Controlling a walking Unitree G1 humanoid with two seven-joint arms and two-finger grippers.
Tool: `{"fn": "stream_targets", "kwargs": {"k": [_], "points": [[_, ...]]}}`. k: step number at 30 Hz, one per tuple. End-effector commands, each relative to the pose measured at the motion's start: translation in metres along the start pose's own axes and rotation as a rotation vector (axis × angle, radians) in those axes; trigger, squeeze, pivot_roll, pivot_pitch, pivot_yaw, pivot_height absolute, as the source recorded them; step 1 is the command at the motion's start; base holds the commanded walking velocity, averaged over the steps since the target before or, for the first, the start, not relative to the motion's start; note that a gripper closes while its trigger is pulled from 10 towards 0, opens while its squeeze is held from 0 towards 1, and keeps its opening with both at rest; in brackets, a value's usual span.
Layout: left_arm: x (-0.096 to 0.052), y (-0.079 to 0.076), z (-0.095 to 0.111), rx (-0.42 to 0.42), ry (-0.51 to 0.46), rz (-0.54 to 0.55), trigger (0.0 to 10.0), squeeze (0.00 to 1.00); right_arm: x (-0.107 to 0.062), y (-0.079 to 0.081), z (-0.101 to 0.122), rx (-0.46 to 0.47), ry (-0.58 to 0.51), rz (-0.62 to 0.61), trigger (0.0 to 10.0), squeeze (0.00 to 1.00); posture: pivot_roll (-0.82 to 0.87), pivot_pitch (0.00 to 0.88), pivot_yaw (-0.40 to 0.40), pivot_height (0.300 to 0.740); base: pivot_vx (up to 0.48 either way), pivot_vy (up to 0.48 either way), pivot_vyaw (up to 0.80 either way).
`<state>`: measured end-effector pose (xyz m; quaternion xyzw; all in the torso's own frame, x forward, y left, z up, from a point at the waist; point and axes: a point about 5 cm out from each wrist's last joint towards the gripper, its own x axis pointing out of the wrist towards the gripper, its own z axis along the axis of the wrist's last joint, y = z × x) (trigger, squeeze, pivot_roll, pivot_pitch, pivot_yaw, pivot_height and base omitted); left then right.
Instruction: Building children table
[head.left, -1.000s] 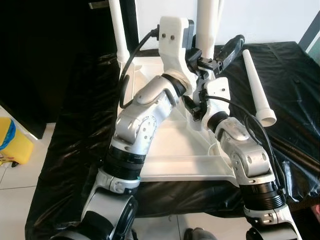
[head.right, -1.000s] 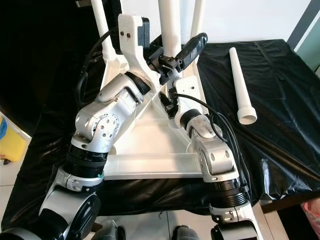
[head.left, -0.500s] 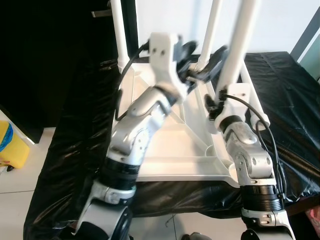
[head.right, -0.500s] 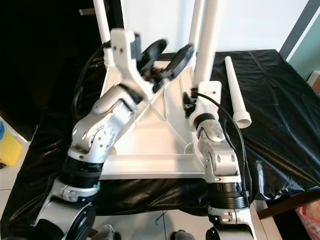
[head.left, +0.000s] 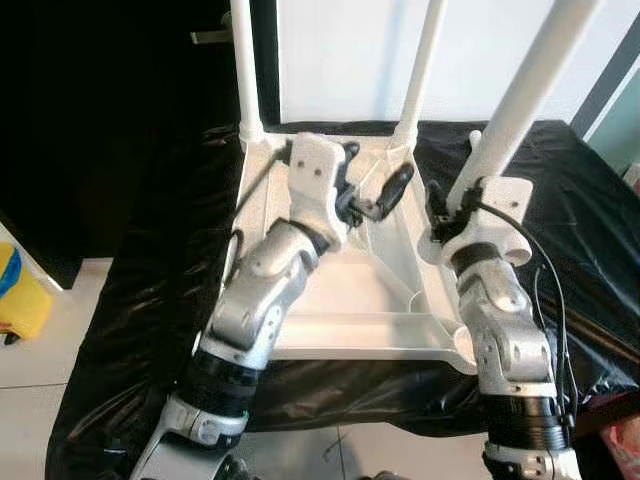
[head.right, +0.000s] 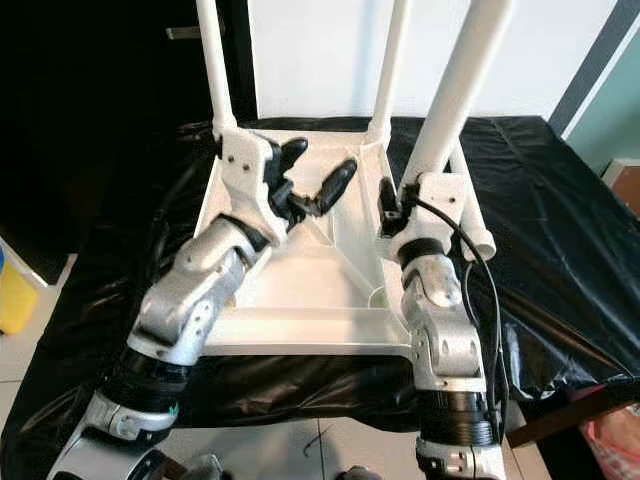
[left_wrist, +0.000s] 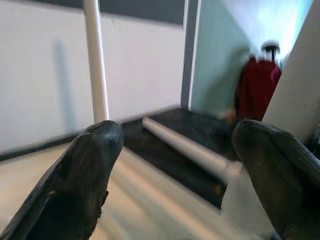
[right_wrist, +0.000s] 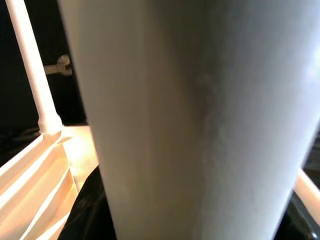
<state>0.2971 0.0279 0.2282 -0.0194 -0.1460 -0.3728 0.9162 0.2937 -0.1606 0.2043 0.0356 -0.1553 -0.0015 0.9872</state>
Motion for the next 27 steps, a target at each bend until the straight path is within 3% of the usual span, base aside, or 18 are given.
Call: {"fn": "stream_targets", "kwargs": {"k": [1,7,12,19,27], "points": [[-0.006,-0.01,-0.02,0.059,0.066,-0.104,10.0,0.0,-0.009,-0.004,0.004,-0.023,-0.058,0.002,10.0,0.0,0.01,0.0,-0.06,0.74,0.0,0.0,0.0],[-0.009,-0.011,-0.026,0.082,0.08,-0.122,10.0,0.0,-0.014,-0.003,0.003,-0.02,-0.063,0.012,10.0,0.0,0.01,0.0,-0.056,0.74,0.0,0.0,0.0],[-0.017,-0.013,-0.042,0.113,0.145,-0.178,10.0,0.0,-0.028,-0.002,-0.001,-0.027,-0.074,0.018,10.0,0.0,0.0,0.0,-0.041,0.74,0.0,0.0,0.0],[-0.027,-0.031,-0.065,0.234,0.24,-0.351,10.0,0.0,-0.036,-0.011,-0.01,-0.032,-0.055,-0.028,10.0,0.0,0.0,0.0,-0.022,0.74,0.0,0.0,0.0],[-0.03,-0.037,-0.08,0.264,0.301,-0.406,10.0,0.0,-0.039,-0.013,-0.013,-0.033,-0.048,-0.054,10.0,0.0,-0.01,0.007,-0.006,0.74,0.0,0.0,0.0]]}}
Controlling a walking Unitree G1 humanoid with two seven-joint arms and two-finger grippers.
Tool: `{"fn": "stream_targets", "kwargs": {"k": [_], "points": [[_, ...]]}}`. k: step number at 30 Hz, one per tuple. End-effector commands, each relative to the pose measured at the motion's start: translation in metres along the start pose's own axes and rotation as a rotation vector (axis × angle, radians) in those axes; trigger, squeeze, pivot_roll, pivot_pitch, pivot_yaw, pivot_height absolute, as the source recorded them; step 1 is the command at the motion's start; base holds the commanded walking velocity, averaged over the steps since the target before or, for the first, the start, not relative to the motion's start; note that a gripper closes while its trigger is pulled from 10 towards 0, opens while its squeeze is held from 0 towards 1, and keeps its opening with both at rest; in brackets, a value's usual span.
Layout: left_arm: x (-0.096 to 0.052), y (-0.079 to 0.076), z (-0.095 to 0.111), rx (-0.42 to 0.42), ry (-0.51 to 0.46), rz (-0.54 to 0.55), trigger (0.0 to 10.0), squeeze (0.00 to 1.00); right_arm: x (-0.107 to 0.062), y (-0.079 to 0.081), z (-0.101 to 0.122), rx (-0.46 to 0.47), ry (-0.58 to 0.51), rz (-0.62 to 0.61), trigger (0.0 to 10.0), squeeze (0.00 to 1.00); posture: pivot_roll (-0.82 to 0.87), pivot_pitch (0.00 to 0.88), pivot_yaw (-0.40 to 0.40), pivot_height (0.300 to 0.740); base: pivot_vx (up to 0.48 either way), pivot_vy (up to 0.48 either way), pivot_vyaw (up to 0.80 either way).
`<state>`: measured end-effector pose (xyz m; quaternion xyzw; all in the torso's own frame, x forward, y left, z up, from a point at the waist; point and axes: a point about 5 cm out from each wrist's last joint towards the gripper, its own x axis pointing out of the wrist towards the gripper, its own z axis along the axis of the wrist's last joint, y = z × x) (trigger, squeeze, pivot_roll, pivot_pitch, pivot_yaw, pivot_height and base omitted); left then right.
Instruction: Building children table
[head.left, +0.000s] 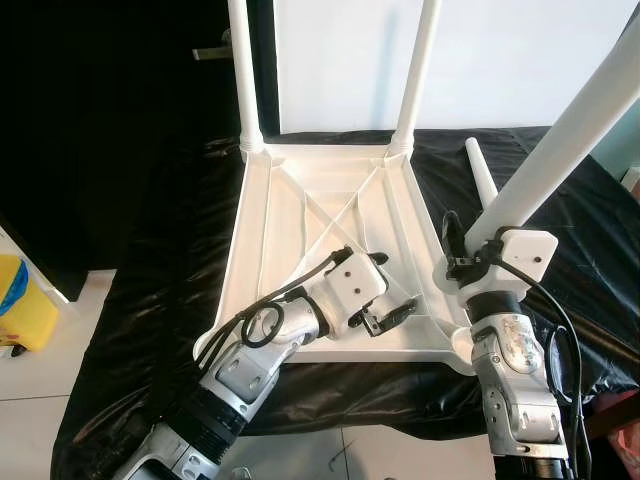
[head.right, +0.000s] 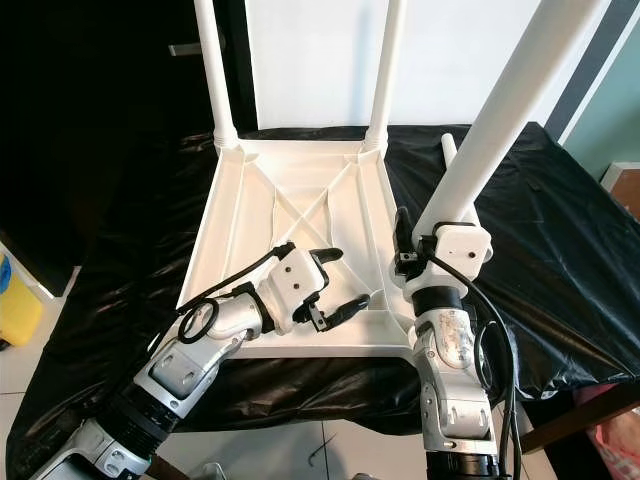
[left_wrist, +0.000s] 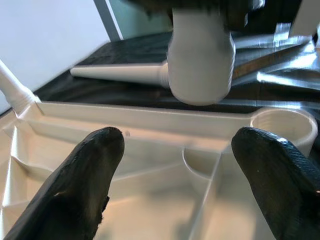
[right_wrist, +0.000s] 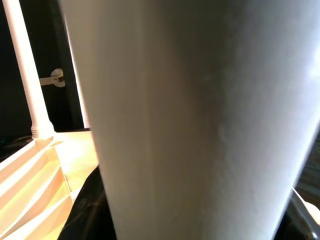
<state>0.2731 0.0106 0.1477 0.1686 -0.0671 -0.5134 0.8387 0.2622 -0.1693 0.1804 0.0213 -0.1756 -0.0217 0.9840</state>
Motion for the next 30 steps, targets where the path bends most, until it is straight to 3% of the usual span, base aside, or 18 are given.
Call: {"fn": "stream_targets", "kwargs": {"k": [1,14,19,26,30], "points": [[0.0,-0.004,-0.006,0.019,0.029,-0.036,10.0,0.0,-0.002,-0.002,0.0,0.001,-0.005,-0.02,10.0,0.0,-0.01,0.007,-0.006,0.74,0.0,0.0,0.0],[-0.002,-0.032,-0.031,0.066,0.145,-0.208,10.0,0.0,-0.013,-0.01,-0.007,-0.015,0.014,-0.082,10.0,0.0,-0.02,0.023,0.037,0.74,0.0,0.0,0.0],[-0.002,-0.036,-0.038,0.071,0.179,-0.221,10.0,0.0,-0.014,-0.009,-0.008,-0.013,0.018,-0.089,10.0,0.0,-0.02,0.025,0.037,0.74,0.0,0.0,0.0],[0.002,-0.024,-0.059,0.12,0.303,-0.075,10.0,0.0,-0.026,-0.008,-0.014,-0.019,0.064,-0.078,10.0,0.0,-0.03,0.032,0.022,0.74,0.0,0.0,0.0],[0.007,0.0,-0.06,0.153,0.337,0.072,10.0,0.0,-0.035,-0.01,-0.019,-0.035,0.094,-0.074,10.0,0.0,-0.04,0.035,0.011,0.74,0.0,0.0,0.0]]}}
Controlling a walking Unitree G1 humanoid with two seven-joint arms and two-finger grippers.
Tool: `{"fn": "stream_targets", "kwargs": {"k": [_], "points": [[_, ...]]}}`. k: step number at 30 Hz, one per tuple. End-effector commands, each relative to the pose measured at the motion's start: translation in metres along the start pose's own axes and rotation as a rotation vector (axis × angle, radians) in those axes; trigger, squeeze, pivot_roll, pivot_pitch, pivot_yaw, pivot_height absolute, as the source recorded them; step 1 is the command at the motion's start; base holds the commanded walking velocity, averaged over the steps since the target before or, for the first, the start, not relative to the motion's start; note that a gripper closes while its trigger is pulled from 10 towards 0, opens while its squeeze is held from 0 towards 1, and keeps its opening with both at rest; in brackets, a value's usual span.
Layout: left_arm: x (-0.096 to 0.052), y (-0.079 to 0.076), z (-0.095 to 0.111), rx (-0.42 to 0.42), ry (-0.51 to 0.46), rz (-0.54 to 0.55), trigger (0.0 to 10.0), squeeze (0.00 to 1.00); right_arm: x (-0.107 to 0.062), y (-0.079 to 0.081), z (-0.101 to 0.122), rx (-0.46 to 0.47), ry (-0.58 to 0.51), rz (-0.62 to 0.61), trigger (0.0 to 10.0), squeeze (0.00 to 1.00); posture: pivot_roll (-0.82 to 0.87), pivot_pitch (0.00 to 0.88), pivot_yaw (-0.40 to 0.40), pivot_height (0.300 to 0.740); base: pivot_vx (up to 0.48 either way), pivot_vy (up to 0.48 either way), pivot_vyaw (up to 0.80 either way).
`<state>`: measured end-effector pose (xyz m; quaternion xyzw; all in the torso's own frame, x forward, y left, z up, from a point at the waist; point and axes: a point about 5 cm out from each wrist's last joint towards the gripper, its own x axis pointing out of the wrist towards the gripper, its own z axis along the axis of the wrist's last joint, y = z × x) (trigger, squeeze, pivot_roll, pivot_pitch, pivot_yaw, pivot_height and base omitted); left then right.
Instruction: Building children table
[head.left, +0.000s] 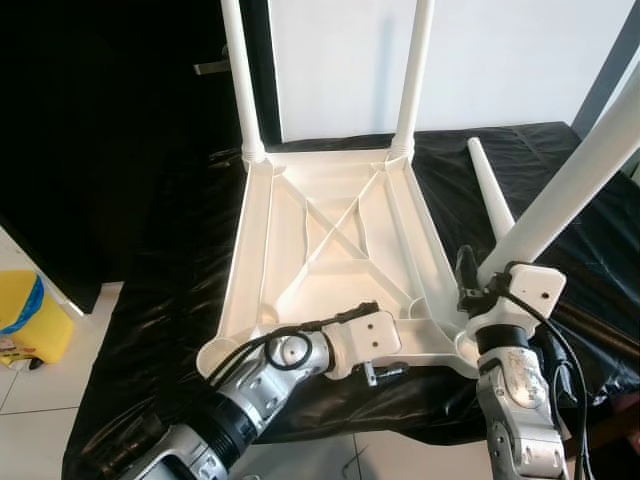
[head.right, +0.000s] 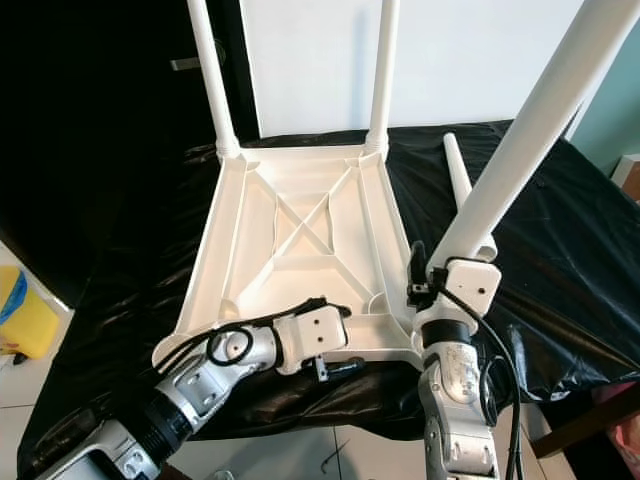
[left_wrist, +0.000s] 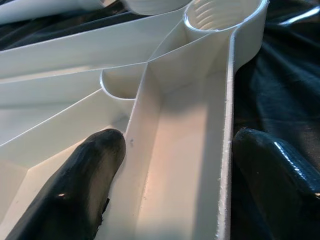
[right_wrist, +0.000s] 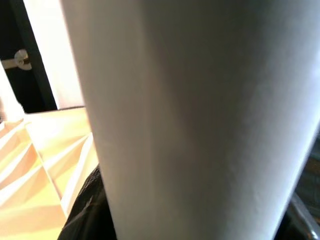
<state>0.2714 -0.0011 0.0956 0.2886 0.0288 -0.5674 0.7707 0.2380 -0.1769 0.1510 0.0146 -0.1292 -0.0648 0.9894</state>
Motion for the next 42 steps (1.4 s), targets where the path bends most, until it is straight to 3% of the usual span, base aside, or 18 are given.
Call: {"fn": "stream_targets", "kwargs": {"k": [1,4,9,13,15,18,20,23,30,42], "points": [[-0.007,0.021,-0.019,-0.011,0.098,0.276,10.0,0.0,-0.002,0.0,0.0,-0.006,0.003,0.01,10.0,0.0,-0.04,0.035,0.011,0.74,0.0,0.0,0.0],[-0.01,0.036,-0.018,-0.02,0.103,0.355,10.0,0.0,-0.005,-0.003,-0.003,-0.017,0.021,0.0,10.0,0.0,-0.04,0.037,0.008,0.74,0.0,0.0,0.0],[-0.012,0.041,-0.018,0.02,0.104,0.363,10.0,0.0,-0.007,-0.005,-0.005,-0.02,0.029,-0.006,10.0,0.0,-0.04,0.037,0.006,0.74,0.0,0.0,0.0],[-0.013,0.038,-0.017,0.005,0.08,0.314,10.0,0.0,-0.006,-0.007,-0.005,-0.021,0.029,-0.016,10.0,0.0,-0.05,0.035,0.011,0.74,0.0,0.0,0.0],[-0.017,0.029,-0.009,-0.054,-0.001,0.201,10.0,0.0,-0.004,-0.01,-0.005,-0.019,0.033,-0.028,10.0,0.0,-0.05,0.034,0.008,0.74,0.0,0.0,0.0],[-0.018,0.025,-0.006,-0.067,-0.031,0.161,10.0,0.0,-0.003,-0.011,-0.005,-0.018,0.037,-0.03,10.0,0.0,-0.05,0.034,0.008,0.74,0.0,0.0,0.0],[-0.024,0.016,0.005,-0.112,-0.121,0.078,10.0,0.0,0.0,-0.009,-0.01,-0.008,0.063,-0.007,10.0,0.0,-0.04,0.033,0.002,0.74,0.0,0.0,0.0],[-0.026,0.012,0.013,-0.149,-0.181,0.038,10.0,0.0,0.002,-0.006,-0.013,-0.005,0.083,0.017,10.0,0.0,-0.04,0.031,0.0,0.74,0.0,0.0,0.0],[-0.03,0.007,0.028,-0.186,-0.248,0.015,10.0,0.0,0.0,-0.004,-0.022,-0.014,0.125,0.051,10.0,0.0,-0.03,0.025,-0.01,0.74,0.0,0.0,0.0],[-0.04,0.01,0.026,-0.202,-0.218,0.077,10.0,0.0,-0.01,-0.012,-0.022,-0.078,0.123,0.082,10.0,0.0,-0.03,0.021,-0.018,0.74,0.0,0.0,0.0]]}}
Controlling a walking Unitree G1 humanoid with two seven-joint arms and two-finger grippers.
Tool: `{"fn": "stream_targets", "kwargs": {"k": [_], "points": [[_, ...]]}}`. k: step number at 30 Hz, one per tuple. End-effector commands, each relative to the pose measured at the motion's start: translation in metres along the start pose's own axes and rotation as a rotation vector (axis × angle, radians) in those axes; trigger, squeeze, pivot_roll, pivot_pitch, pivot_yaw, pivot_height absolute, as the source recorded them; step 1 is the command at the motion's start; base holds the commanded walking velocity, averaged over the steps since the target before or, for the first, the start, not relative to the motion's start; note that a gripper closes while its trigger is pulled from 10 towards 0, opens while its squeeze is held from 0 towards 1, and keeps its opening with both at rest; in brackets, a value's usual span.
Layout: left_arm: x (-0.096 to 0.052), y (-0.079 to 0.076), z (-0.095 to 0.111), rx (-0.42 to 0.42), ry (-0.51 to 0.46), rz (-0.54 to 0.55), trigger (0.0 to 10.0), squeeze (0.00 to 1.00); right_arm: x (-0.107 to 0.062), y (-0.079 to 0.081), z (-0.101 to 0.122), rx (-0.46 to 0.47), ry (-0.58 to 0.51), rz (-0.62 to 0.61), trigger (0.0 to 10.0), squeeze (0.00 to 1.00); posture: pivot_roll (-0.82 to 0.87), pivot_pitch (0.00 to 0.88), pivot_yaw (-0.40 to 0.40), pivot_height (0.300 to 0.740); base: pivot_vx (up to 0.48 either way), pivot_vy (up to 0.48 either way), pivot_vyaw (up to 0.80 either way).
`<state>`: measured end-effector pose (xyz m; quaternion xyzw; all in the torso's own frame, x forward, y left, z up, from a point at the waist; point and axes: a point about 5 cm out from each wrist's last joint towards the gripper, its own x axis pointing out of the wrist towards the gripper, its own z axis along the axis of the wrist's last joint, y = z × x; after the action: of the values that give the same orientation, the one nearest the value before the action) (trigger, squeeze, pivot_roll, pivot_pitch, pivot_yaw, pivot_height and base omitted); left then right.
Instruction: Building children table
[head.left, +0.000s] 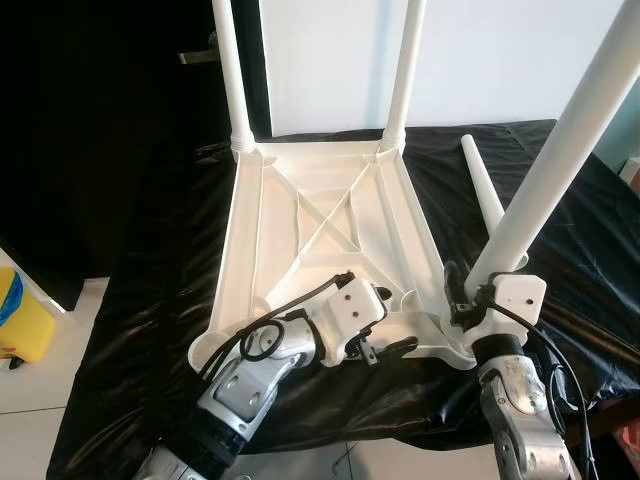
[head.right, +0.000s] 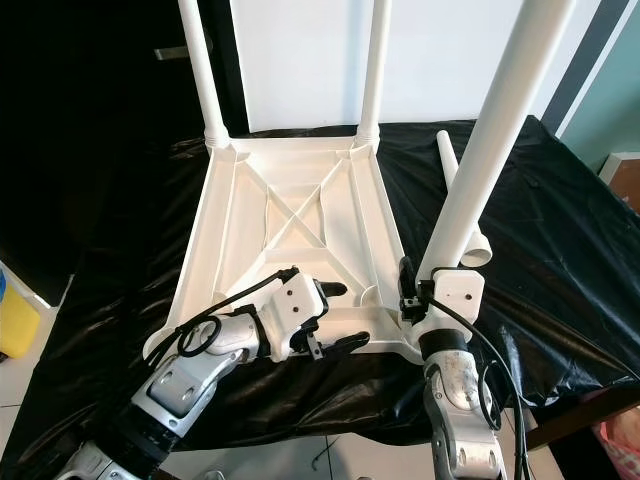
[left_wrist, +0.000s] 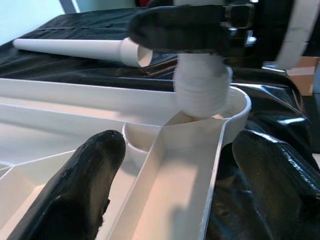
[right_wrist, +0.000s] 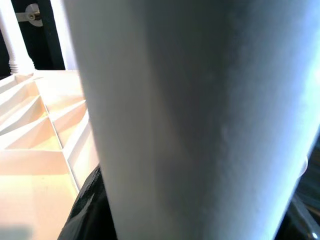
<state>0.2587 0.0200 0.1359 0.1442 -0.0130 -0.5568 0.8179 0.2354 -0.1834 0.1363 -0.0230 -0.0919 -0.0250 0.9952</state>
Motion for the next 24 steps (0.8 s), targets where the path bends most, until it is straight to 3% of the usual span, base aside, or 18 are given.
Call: {"fn": "stream_targets", "kwargs": {"k": [1,14,24], "points": [[-0.003,0.002,0.0,-0.012,0.012,-0.001,10.0,0.0,-0.006,-0.005,-0.009,-0.013,0.049,-0.008,10.0,0.0,-0.03,0.022,-0.017,0.74,0.0,0.0,0.0],[-0.008,0.005,0.004,0.003,0.019,0.004,10.0,0.0,-0.014,-0.014,-0.015,-0.069,0.046,-0.008,10.0,0.0,-0.03,0.031,0.004,0.74,0.0,0.0,0.0],[-0.007,0.009,0.006,0.017,0.018,0.016,10.0,0.0,-0.012,-0.004,-0.016,-0.069,0.025,0.082,10.0,0.0,-0.03,0.026,0.012,0.74,0.0,0.0,0.0]]}}
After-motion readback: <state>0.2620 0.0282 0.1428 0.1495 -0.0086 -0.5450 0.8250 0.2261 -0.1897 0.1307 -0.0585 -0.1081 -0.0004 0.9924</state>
